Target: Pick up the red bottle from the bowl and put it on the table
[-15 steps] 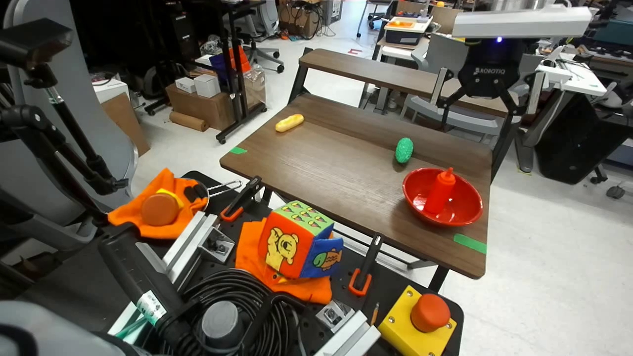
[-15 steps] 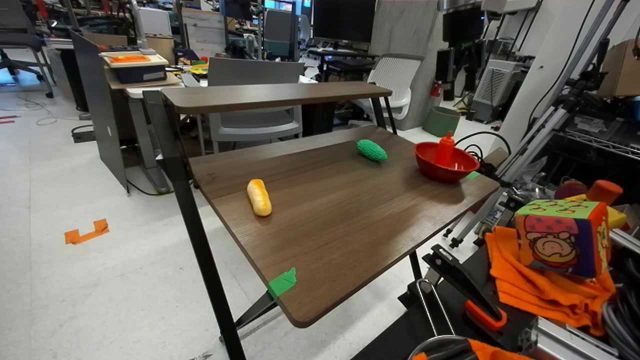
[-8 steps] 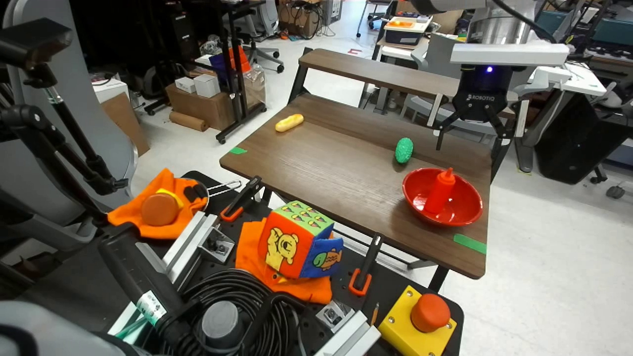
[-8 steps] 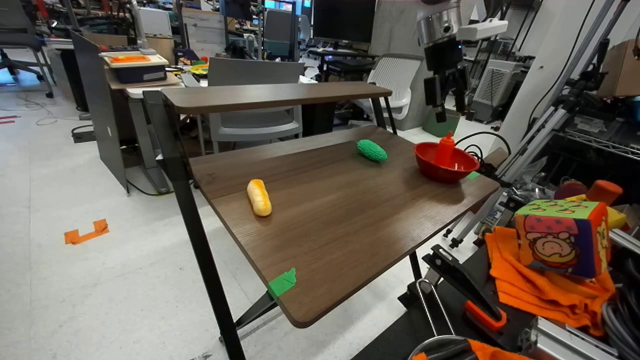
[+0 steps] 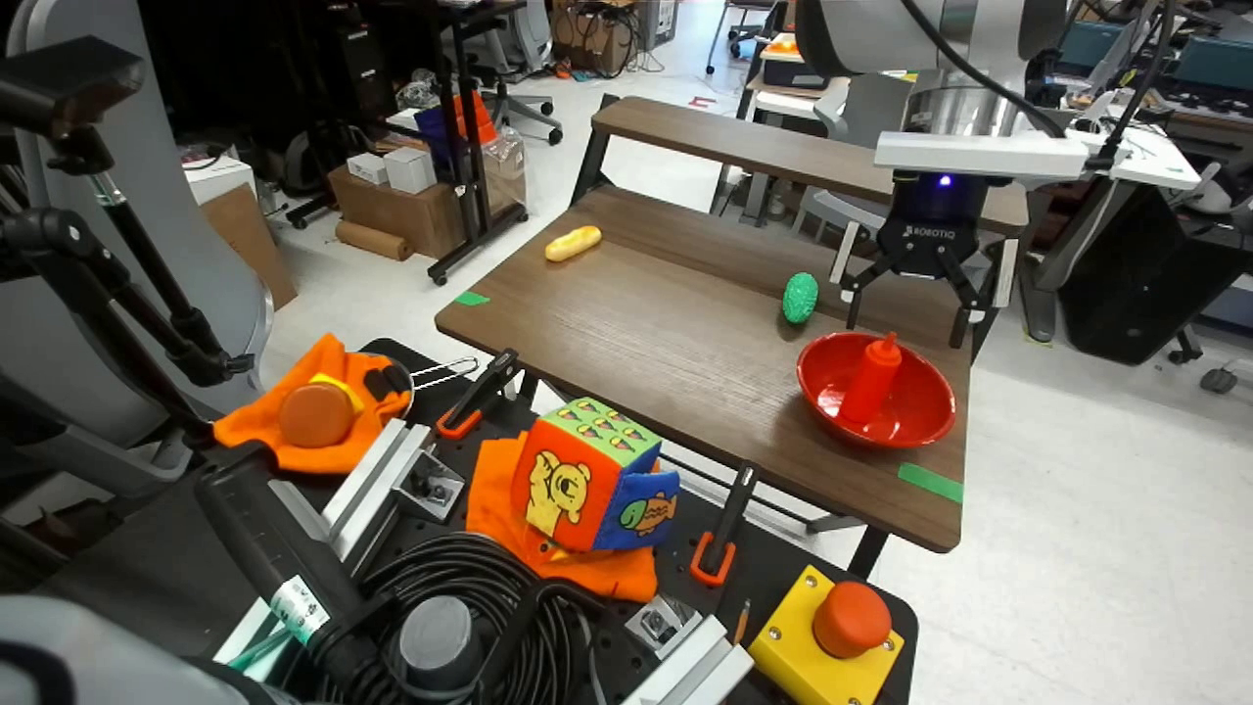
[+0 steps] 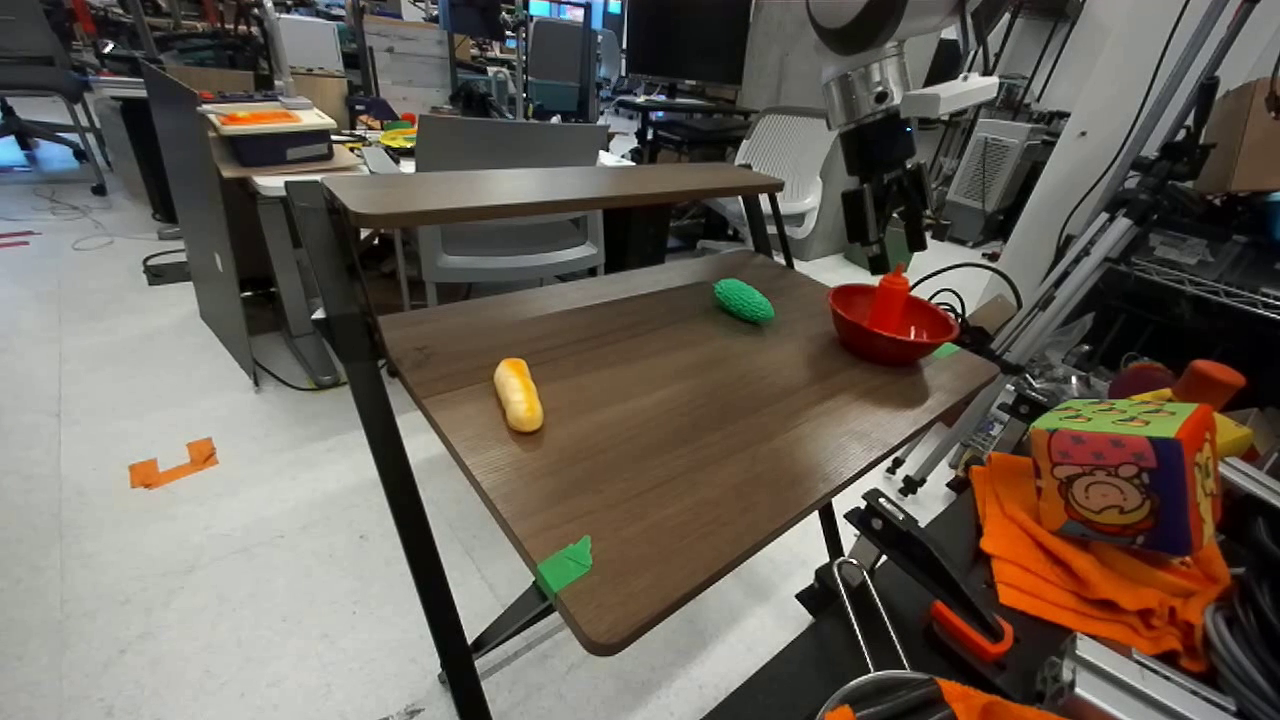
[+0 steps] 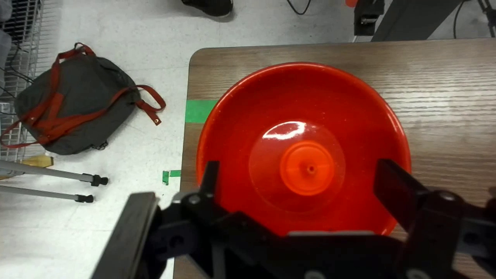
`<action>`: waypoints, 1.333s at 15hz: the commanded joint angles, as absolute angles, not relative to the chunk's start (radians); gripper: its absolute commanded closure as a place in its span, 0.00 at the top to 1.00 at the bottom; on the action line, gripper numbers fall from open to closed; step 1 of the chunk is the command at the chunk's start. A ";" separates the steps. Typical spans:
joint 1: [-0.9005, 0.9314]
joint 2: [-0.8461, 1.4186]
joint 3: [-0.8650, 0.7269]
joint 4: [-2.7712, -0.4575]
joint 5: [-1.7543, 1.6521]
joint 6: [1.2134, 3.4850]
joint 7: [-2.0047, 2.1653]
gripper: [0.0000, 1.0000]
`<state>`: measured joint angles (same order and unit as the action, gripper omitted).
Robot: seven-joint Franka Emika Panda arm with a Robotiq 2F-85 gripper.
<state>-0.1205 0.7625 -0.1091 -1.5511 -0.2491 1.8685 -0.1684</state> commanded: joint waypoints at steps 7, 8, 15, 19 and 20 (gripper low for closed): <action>-0.084 0.871 -0.116 -1.467 -0.285 1.870 -0.151 0.95; -0.079 0.879 -0.118 -1.461 -0.289 1.867 -0.148 0.72; -0.056 0.911 -0.135 -1.422 -0.340 1.802 -0.130 0.29; -0.043 0.925 -0.142 -1.393 -0.380 1.714 -0.140 0.10; -0.042 0.924 -0.141 -1.388 -0.389 1.695 -0.145 0.09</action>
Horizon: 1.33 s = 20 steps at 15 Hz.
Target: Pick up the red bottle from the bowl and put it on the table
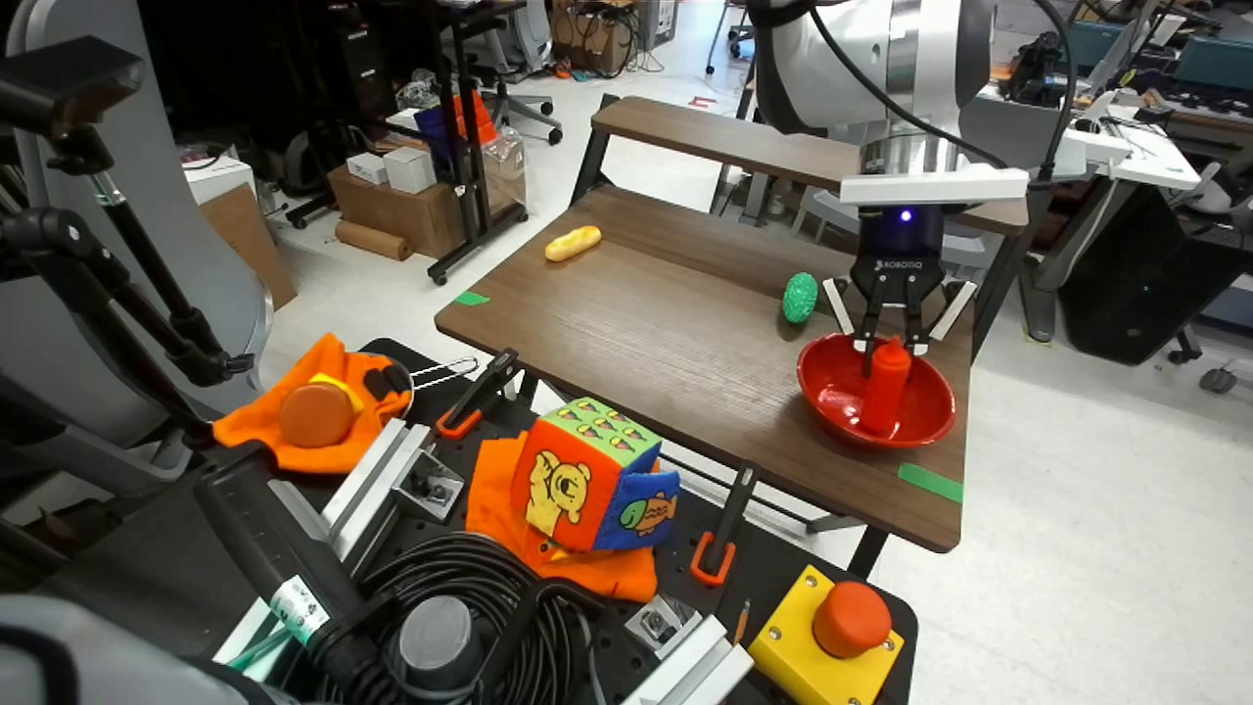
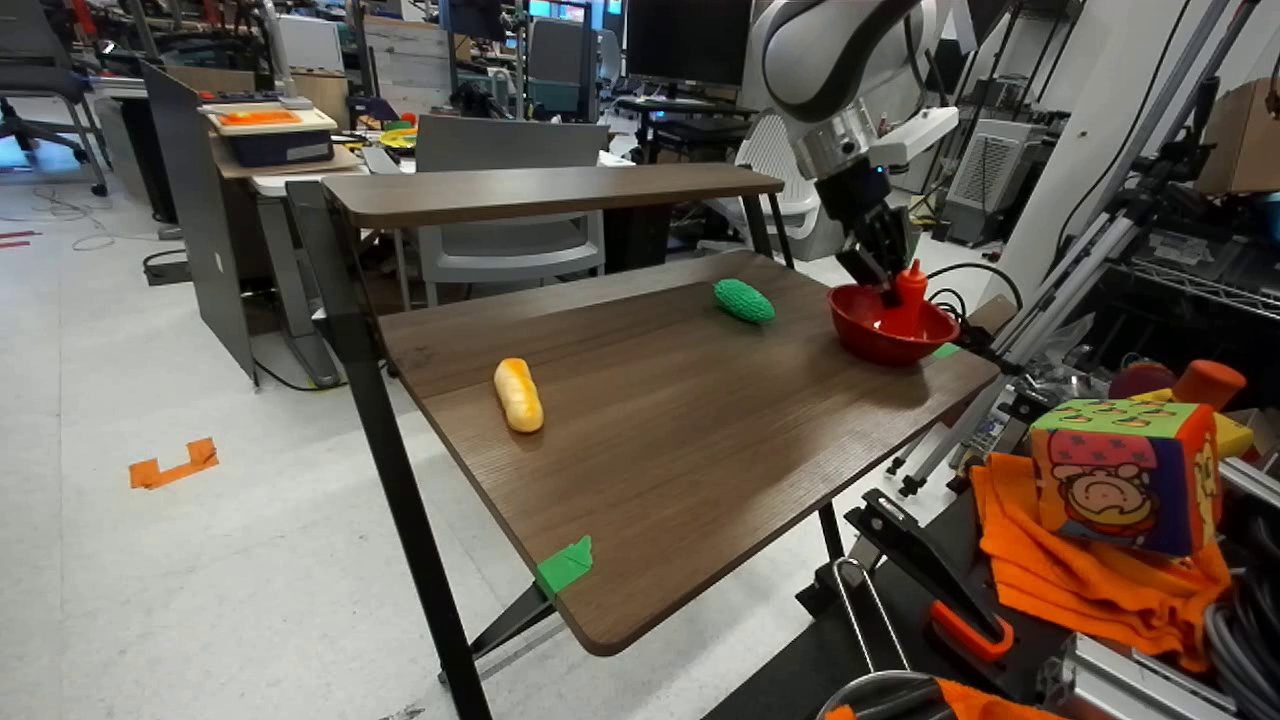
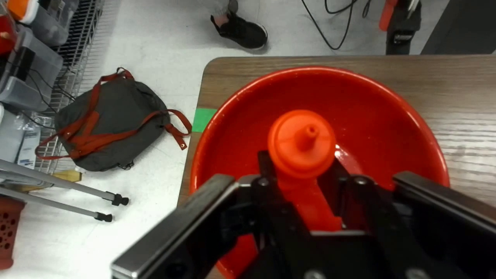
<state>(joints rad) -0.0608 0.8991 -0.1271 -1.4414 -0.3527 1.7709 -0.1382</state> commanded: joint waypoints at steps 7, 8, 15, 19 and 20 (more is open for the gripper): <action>-0.053 0.726 -0.062 -1.535 -0.359 1.792 -0.224 0.08; -0.053 0.696 -0.048 -1.558 -0.353 1.813 -0.235 0.08; -0.023 0.550 0.034 -1.742 -0.340 1.946 -0.281 0.08; -0.002 0.584 0.057 -1.758 -0.335 1.940 -0.324 0.08; 0.001 0.589 0.060 -1.764 -0.334 1.939 -0.333 0.08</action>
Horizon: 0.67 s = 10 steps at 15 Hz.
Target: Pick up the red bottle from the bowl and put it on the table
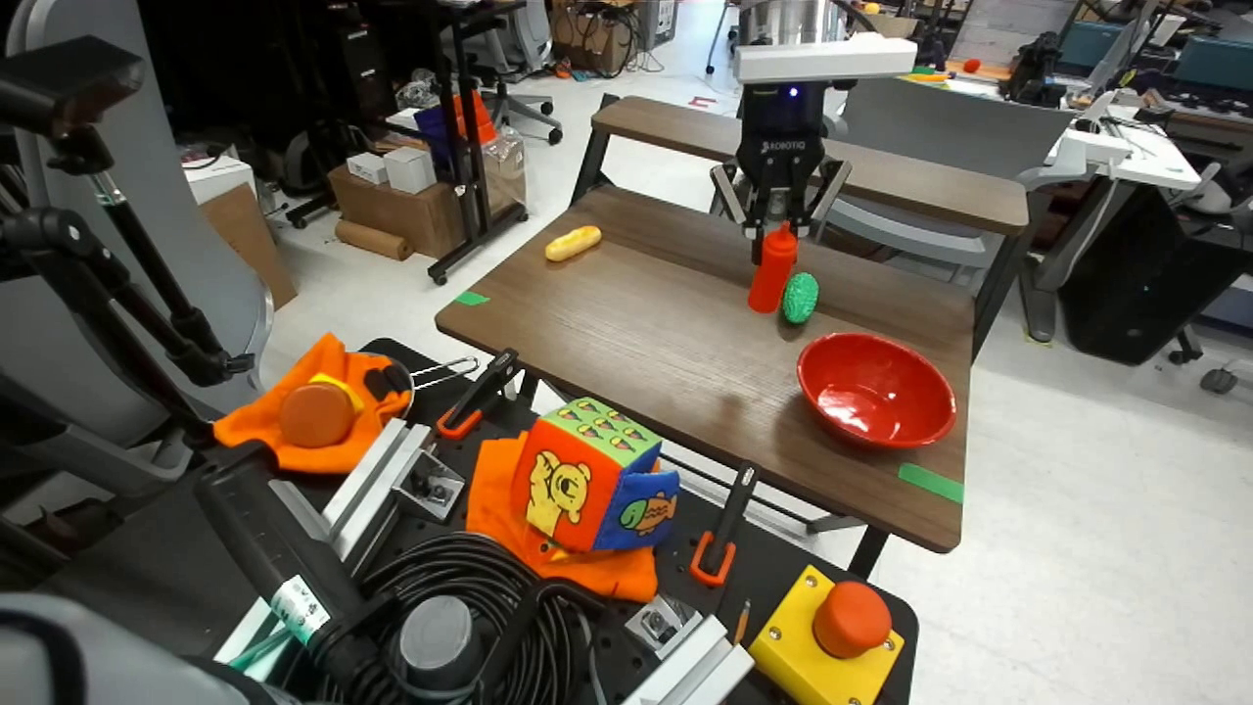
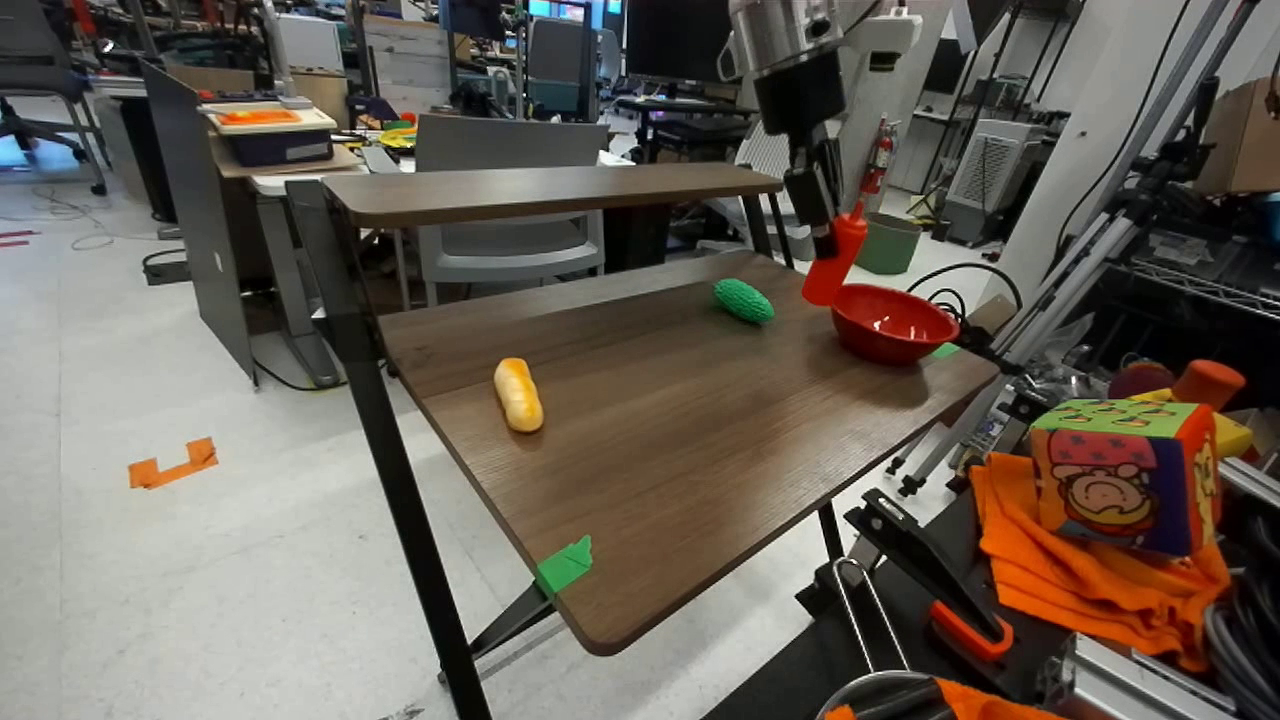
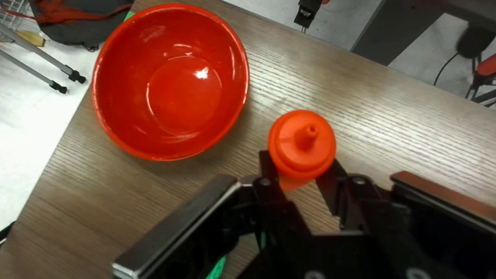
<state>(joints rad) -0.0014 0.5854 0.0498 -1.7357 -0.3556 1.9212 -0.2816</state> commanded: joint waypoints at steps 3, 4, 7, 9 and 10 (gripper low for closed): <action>0.015 0.642 0.063 -1.730 -0.331 1.909 -0.347 0.08; 0.018 0.661 0.062 -1.717 -0.333 1.902 -0.350 0.08; 0.028 0.726 0.052 -1.674 -0.345 1.881 -0.345 0.08; 0.032 0.769 0.047 -1.642 -0.350 1.865 -0.342 0.08; 0.034 0.783 0.045 -1.633 -0.354 1.861 -0.337 0.08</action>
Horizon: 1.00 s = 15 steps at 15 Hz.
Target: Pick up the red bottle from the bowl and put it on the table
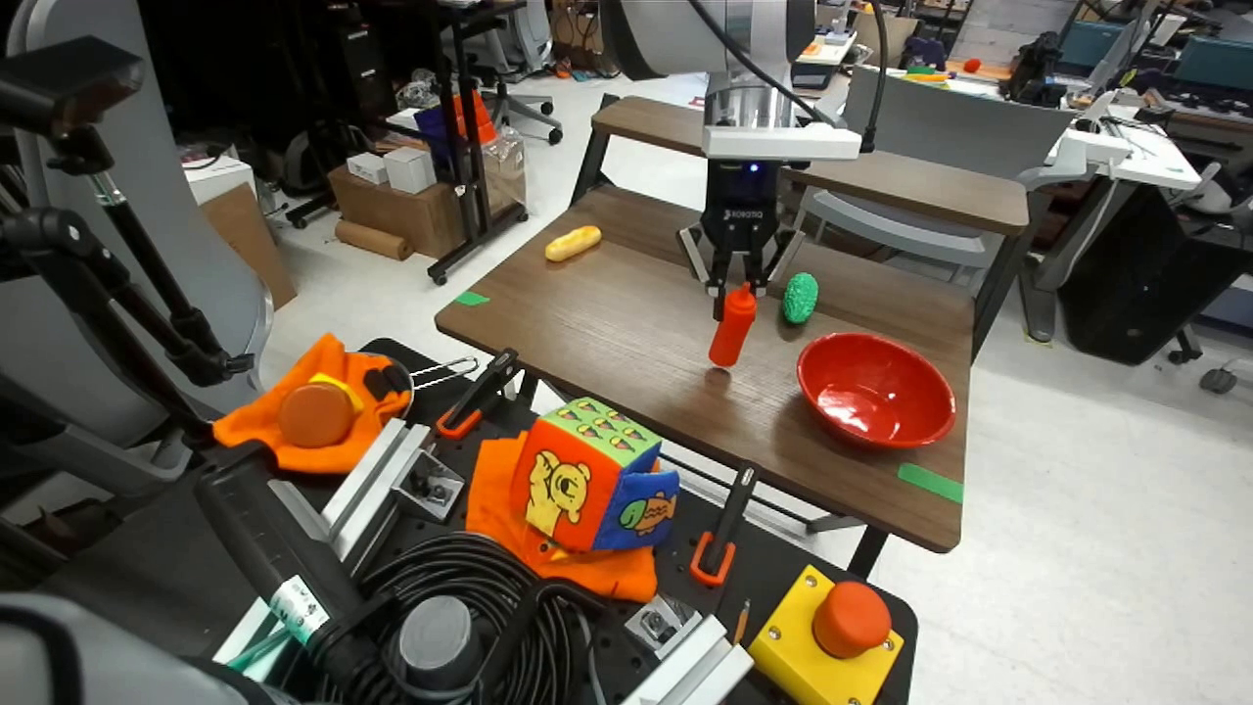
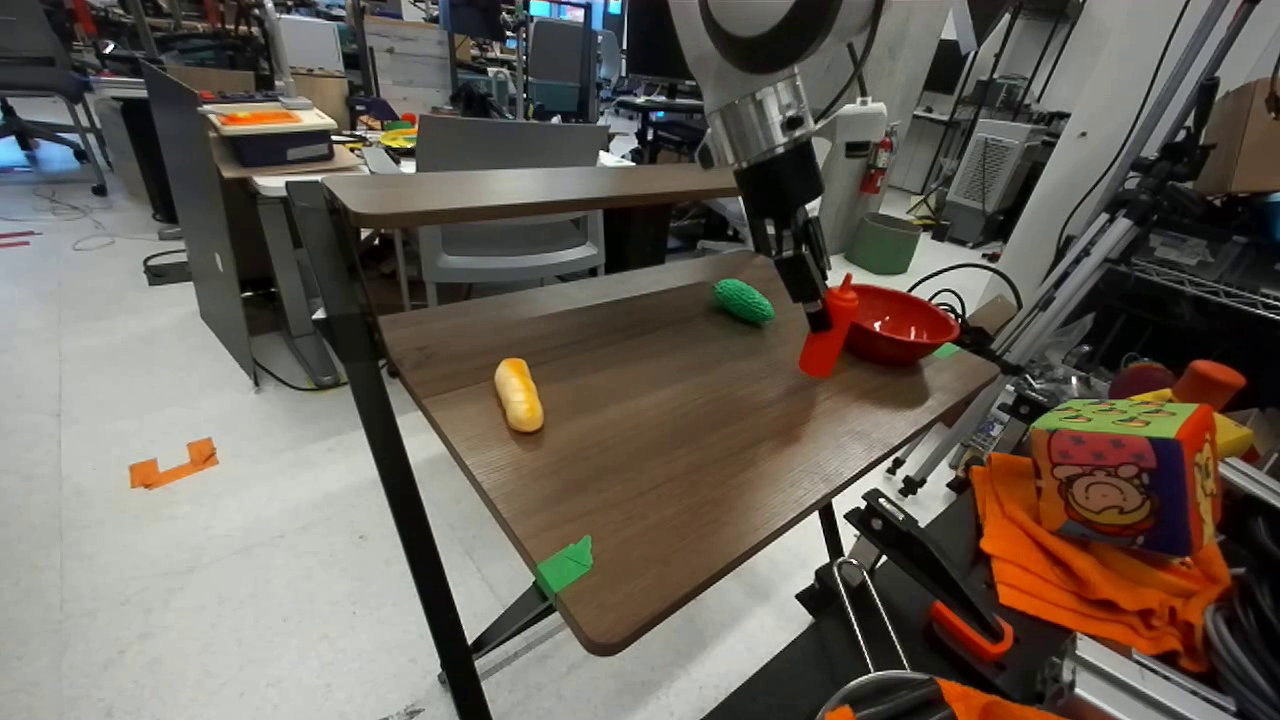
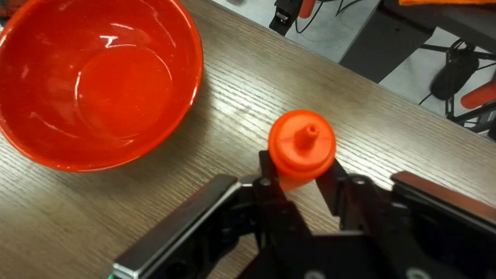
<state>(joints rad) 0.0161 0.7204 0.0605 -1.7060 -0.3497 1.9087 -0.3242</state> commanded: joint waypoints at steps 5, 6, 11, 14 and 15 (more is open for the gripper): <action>0.051 0.805 0.029 -1.616 -0.374 1.828 -0.300 0.13; 0.055 0.803 0.026 -1.620 -0.379 1.825 -0.290 0.56; 0.063 0.696 0.031 -1.718 -0.399 1.843 -0.283 0.85; 0.034 0.563 0.046 -1.822 -0.370 1.903 -0.296 1.00; 0.011 0.501 0.054 -1.868 -0.338 1.938 -0.302 1.00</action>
